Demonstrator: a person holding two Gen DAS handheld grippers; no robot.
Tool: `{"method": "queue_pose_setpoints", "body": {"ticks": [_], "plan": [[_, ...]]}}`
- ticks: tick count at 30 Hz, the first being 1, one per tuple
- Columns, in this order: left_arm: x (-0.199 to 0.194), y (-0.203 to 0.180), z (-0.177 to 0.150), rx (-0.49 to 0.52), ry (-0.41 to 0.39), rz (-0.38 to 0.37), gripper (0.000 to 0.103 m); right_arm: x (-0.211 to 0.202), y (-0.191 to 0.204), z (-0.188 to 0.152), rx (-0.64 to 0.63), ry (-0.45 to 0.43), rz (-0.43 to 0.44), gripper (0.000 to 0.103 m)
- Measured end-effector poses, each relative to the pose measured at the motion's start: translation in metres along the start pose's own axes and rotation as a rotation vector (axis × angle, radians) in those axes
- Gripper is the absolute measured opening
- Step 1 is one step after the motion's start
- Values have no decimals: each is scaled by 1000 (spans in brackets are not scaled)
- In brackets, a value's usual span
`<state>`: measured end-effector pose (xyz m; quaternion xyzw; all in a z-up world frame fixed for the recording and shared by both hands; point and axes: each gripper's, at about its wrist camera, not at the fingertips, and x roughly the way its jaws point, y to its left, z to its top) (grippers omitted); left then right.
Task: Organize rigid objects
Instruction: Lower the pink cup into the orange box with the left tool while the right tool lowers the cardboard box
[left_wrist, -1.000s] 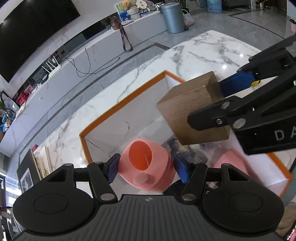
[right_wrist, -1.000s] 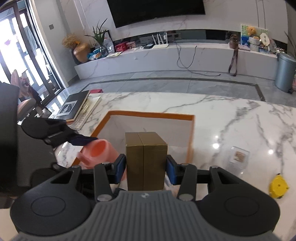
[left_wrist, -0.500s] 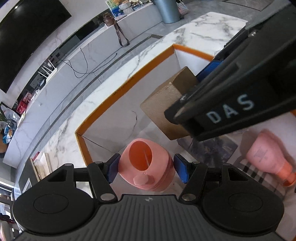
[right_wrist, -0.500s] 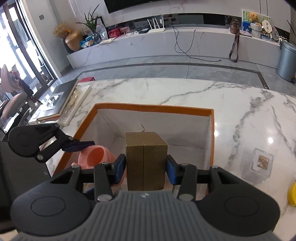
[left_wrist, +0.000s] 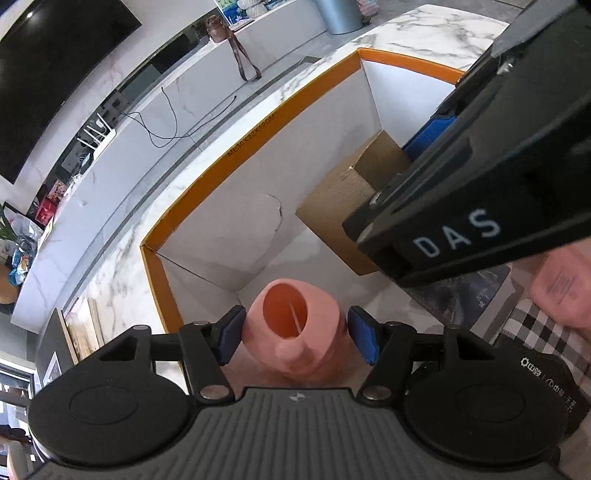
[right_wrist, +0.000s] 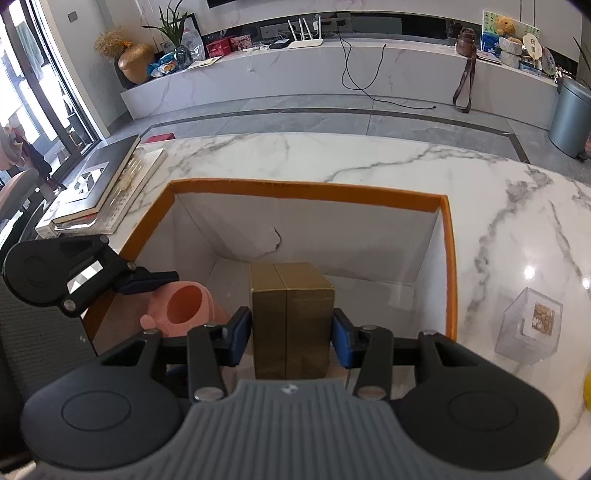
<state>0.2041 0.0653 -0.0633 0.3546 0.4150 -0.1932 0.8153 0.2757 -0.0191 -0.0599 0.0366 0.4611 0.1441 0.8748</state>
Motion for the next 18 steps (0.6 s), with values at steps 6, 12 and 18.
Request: {"method": "queue_pose_setpoints", "body": {"ticks": [6, 12, 18], "plan": [[-14, 5, -3, -48, -29, -37, 80, -1, 0, 0, 21, -10, 21, 47], [-46, 20, -16, -163, -75, -66, 83, -2, 2, -2, 40, -3, 51, 47], [-63, 19, -23, -156, -89, -95, 82, 5, 13, -7, 28, 21, 54, 47]]}}
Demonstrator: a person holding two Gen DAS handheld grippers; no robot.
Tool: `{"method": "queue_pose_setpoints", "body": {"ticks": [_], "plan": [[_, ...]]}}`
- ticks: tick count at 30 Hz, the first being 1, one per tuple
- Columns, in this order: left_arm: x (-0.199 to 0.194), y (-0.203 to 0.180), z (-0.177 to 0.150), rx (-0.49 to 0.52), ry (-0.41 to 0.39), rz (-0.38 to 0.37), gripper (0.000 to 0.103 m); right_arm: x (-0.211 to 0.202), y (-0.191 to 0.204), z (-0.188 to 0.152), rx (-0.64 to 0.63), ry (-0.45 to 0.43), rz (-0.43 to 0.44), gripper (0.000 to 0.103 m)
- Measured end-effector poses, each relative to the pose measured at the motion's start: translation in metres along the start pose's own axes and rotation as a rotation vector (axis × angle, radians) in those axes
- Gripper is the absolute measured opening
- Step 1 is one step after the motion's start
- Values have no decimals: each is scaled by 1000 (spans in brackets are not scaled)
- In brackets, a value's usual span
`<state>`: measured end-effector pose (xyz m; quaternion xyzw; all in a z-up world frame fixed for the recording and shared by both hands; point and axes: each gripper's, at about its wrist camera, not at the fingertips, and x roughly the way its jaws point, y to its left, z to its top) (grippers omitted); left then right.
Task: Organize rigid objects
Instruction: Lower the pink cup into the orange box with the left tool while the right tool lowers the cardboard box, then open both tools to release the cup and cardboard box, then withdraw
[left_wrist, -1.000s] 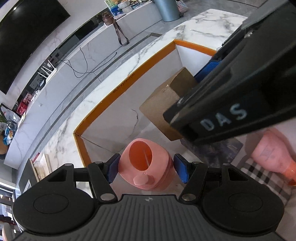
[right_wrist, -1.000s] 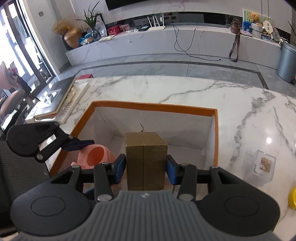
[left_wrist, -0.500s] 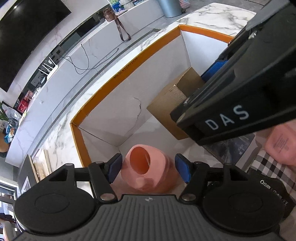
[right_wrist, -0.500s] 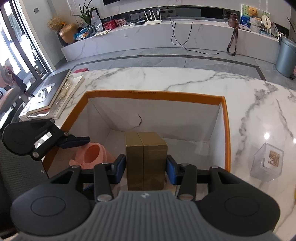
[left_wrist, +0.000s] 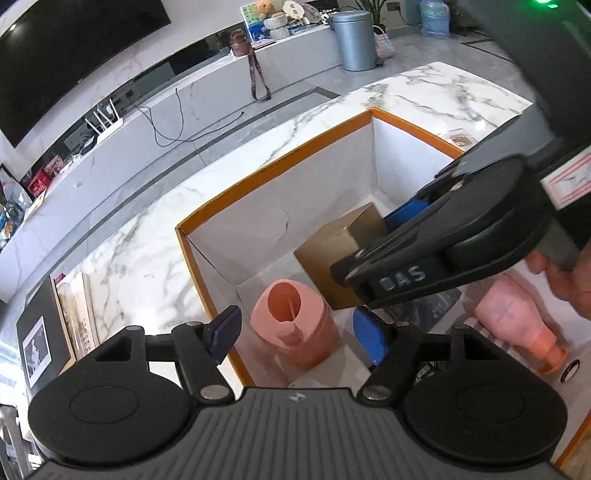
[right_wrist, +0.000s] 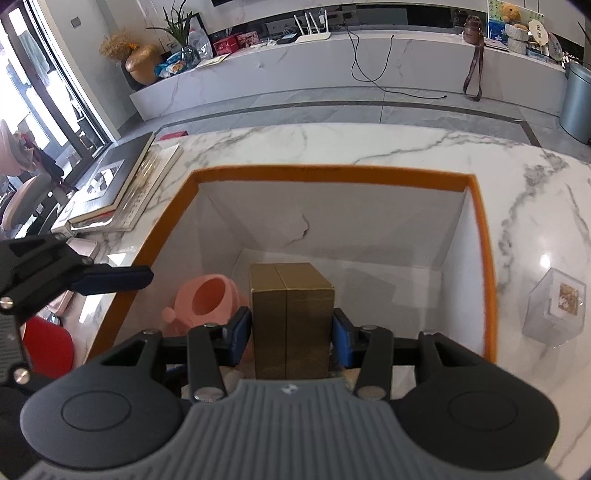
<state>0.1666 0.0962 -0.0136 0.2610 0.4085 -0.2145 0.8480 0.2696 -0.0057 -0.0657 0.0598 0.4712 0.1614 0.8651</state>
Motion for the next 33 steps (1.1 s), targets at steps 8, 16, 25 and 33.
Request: {"method": "queue_pose_setpoints", "body": {"ticks": [8, 16, 25, 33], "plan": [[9, 5, 0, -7, 6, -20, 79, 14, 1, -6, 23, 53, 16, 47], [9, 4, -3, -3, 13, -14, 75, 11, 2, -7, 71, 87, 69, 48], [6, 2, -7, 8, 16, -15, 73, 4, 5, -10, 66, 106, 69, 49], [1, 0, -9, -3, 24, -13, 70, -7, 9, -14, 30, 93, 48, 49]]}}
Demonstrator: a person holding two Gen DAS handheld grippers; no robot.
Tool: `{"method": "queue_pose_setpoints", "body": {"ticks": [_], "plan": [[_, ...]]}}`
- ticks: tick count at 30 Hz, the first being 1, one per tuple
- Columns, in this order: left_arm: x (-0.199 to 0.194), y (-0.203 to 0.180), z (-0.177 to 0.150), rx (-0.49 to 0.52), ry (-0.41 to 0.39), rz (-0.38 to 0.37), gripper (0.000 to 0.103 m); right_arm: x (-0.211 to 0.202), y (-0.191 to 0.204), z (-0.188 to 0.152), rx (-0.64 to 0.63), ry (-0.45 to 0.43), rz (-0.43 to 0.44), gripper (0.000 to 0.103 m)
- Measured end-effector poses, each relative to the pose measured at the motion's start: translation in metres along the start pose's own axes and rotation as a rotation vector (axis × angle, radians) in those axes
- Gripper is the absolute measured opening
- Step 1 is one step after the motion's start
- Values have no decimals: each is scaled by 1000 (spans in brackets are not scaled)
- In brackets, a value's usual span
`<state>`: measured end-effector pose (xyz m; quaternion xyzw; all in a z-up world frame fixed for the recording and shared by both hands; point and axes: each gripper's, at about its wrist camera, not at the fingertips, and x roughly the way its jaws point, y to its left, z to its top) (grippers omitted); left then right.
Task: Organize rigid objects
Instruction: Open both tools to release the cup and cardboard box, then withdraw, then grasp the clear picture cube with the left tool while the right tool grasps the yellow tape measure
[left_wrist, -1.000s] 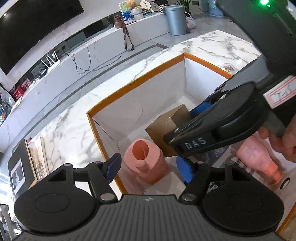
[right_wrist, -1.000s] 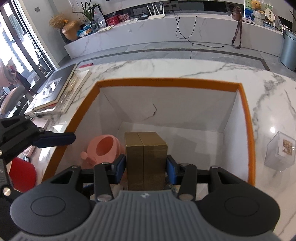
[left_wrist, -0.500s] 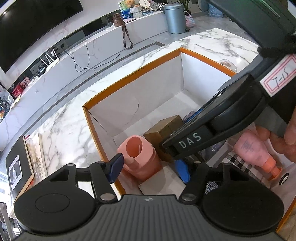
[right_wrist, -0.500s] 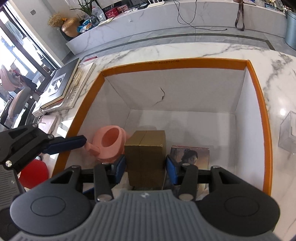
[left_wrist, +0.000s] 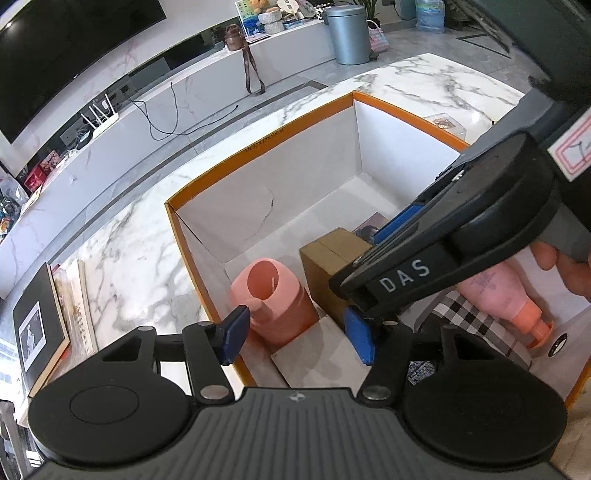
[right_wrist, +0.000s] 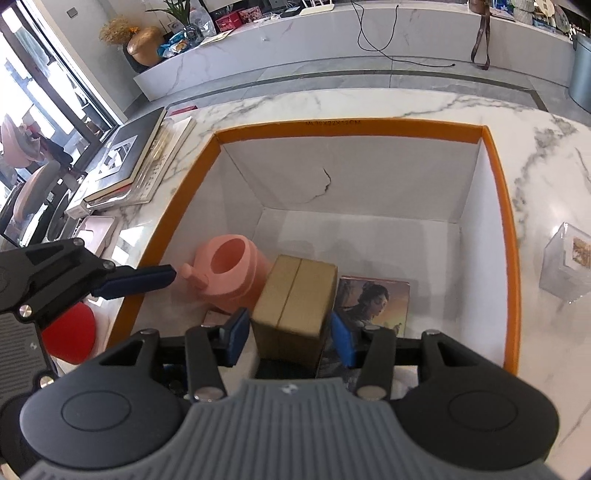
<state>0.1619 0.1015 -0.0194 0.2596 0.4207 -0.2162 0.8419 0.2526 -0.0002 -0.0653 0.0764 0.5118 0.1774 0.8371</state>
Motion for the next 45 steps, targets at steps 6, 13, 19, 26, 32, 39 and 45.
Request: {"method": "queue_pose_setpoints", "body": {"ticks": [6, 13, 19, 26, 32, 39, 45], "plan": [[-6, -7, 2, -5, 4, 1, 70, -18, 4, -5, -44, -34, -12, 50], [-24, -14, 16, -59, -30, -13, 70, -63, -4, -11, -68, -145, -45, 56], [-35, -39, 37, -53, -70, -32, 70, -104, -22, -17, -68, -243, -80, 61], [-42, -69, 66, -83, -108, -66, 70, -139, -59, -27, -18, -308, -119, 64], [-38, -99, 89, -79, -128, -111, 76, -160, -109, -38, 59, -337, -169, 64], [-19, -141, 116, -26, -124, -126, 86, -175, -183, -54, 212, -353, -203, 64], [12, -162, 141, -68, -94, -141, 82, -174, -236, -61, 341, -356, -212, 59]]}}
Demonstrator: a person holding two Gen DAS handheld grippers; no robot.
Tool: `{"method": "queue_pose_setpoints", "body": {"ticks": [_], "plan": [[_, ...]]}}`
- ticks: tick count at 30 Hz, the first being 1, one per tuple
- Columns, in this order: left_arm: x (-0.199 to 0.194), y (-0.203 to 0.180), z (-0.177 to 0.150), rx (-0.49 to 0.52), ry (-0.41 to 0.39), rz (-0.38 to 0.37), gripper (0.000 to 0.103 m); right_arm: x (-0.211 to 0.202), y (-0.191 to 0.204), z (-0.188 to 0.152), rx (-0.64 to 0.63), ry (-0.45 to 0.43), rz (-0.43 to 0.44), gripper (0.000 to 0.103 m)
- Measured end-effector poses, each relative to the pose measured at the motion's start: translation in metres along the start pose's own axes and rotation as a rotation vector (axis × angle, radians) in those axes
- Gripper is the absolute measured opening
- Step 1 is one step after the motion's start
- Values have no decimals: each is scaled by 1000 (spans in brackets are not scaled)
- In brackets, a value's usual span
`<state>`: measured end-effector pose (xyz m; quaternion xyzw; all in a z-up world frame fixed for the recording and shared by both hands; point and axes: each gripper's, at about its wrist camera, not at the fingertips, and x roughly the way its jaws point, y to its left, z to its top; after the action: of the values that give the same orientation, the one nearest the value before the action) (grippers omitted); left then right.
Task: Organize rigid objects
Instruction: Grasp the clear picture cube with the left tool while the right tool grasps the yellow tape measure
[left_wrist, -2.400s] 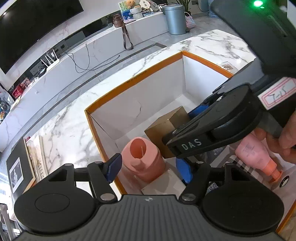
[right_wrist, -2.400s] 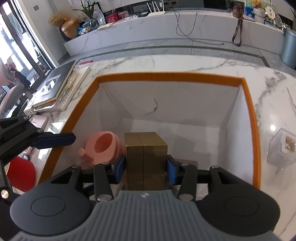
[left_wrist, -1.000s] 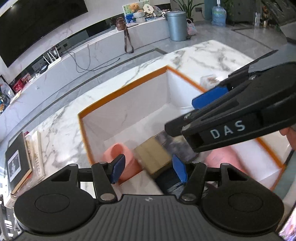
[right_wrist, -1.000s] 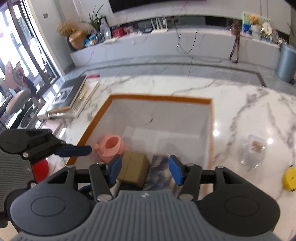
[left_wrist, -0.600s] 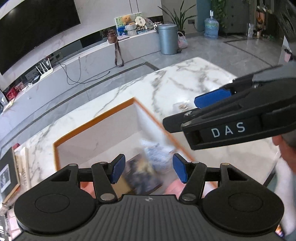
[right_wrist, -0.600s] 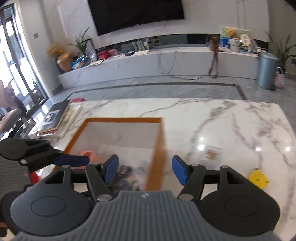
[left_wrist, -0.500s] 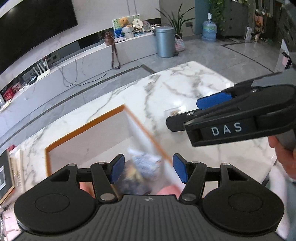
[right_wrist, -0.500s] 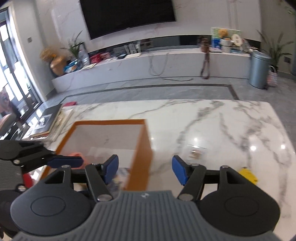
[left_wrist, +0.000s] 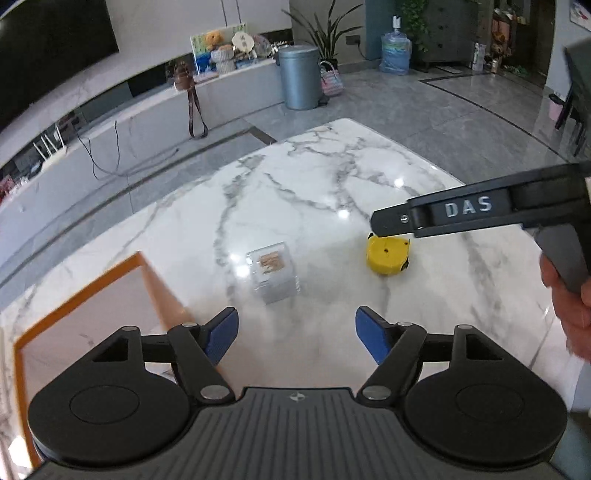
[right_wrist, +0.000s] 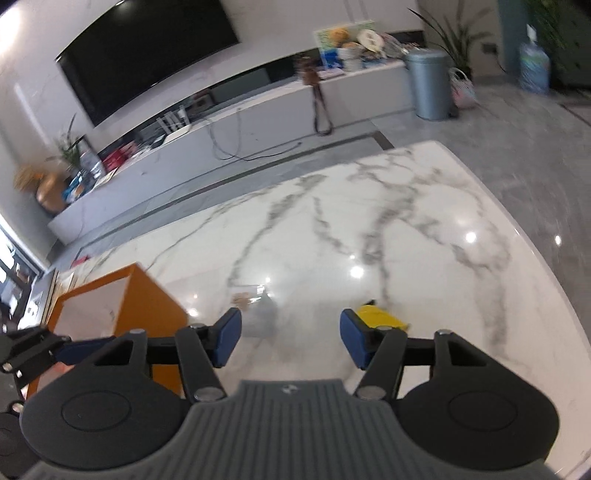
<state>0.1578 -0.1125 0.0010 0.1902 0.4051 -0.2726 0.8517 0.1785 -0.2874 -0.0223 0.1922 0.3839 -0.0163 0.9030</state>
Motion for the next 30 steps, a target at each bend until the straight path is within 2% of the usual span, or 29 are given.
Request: {"method": "queue_pose_setpoints", "body": {"ticks": [4, 8, 15, 18, 23, 27, 30], "plan": [[26, -7, 15, -25, 18, 29, 80, 9, -26, 5, 38, -11, -31, 59], [53, 0, 27, -103, 47, 32, 80, 25, -52, 2, 80, 13, -68, 59], [98, 22, 35, -238, 100, 51, 80, 63, -52, -17, 37, 73, -111, 59], [108, 24, 35, -237, 110, 63, 79, 73, -50, -22, 23, 74, -127, 59], [126, 29, 31, -241, 154, 52, 73, 84, -41, -26, -22, 75, -143, 60], [130, 29, 26, -235, 149, 67, 53, 93, -33, -29, -69, 84, -162, 60], [129, 29, 25, -224, 145, 57, 53, 97, -28, -31, -101, 84, -179, 56]]}}
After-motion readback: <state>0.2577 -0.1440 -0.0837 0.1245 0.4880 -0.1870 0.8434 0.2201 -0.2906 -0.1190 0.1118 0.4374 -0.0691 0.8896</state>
